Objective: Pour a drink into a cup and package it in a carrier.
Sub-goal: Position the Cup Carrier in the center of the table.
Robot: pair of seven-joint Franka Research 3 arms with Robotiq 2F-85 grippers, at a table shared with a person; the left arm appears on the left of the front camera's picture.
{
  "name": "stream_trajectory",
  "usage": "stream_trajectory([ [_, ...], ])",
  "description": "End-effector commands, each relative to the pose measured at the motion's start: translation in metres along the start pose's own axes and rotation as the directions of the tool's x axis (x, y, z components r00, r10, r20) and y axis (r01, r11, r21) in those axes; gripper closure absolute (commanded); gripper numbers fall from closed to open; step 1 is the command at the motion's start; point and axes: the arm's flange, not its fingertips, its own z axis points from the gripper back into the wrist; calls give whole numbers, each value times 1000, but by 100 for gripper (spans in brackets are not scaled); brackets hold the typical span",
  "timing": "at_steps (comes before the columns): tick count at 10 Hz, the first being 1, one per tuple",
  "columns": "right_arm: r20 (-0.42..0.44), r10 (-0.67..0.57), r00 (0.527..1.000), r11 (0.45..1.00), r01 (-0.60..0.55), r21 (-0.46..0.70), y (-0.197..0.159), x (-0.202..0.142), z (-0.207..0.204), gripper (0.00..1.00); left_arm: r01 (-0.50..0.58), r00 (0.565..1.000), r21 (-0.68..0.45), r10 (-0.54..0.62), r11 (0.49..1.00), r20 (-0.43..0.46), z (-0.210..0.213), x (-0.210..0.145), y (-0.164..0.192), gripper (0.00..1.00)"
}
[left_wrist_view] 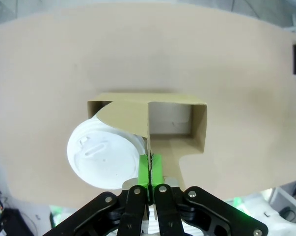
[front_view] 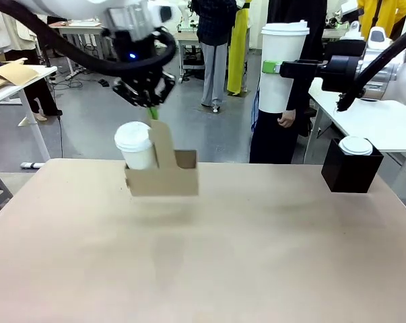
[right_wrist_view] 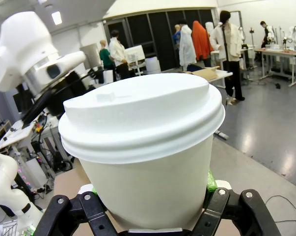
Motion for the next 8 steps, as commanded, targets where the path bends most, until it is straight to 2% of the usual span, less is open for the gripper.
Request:
stream_trajectory([
  [1,20,-3,1000,1000,3,5,1,6,-3,20,-26,999,29,27,999,-20,-3,-15,-30,98],
  [2,20,-3,1000,1000,3,5,1,6,-3,20,5,999,24,-4,1000,-35,-7,-25,-45,98],
  [6,20,-3,1000,1000,3,5,1,6,-3,20,-11,1000,48,11,999,-7,-33,-63,-98,98],
  [8,20,-3,1000,1000,3,5,1,6,-3,20,-9,999,59,12,998,-47,-54,-73,-109,98],
])
